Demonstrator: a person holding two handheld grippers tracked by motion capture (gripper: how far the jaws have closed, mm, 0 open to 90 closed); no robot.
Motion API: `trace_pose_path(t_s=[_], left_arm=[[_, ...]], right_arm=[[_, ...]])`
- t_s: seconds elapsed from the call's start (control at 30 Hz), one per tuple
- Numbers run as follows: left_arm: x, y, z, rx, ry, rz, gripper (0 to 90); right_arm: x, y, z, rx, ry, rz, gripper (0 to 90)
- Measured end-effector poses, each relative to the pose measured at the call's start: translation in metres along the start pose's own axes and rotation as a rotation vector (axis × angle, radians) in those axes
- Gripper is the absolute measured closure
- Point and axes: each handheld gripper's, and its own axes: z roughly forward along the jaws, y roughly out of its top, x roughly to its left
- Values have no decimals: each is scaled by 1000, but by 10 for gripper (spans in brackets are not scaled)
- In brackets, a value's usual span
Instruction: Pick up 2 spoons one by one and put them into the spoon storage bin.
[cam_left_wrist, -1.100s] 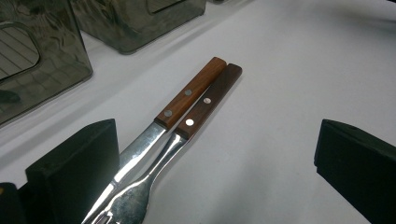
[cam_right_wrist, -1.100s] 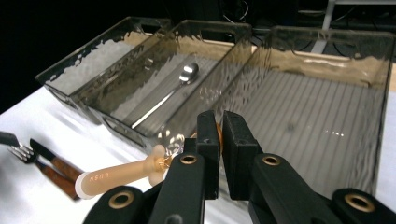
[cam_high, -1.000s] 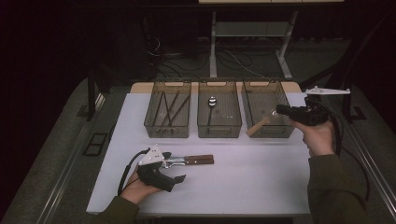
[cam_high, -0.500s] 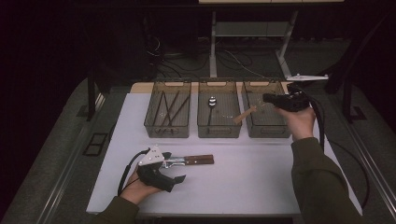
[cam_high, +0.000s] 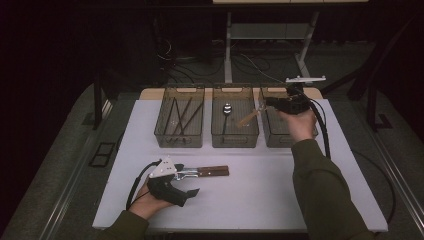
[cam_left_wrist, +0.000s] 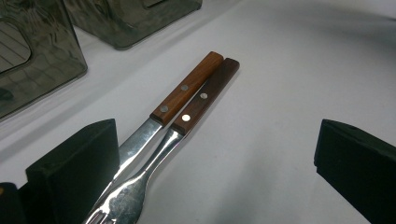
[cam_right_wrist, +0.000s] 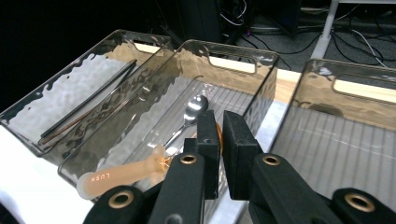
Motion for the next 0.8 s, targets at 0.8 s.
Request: trace_pose_path(t_s=[0.8], left_arm=[[0,-1,-1,0,-13,7,0]], right_arm=[[39,-16,71,115,6,-60,587]])
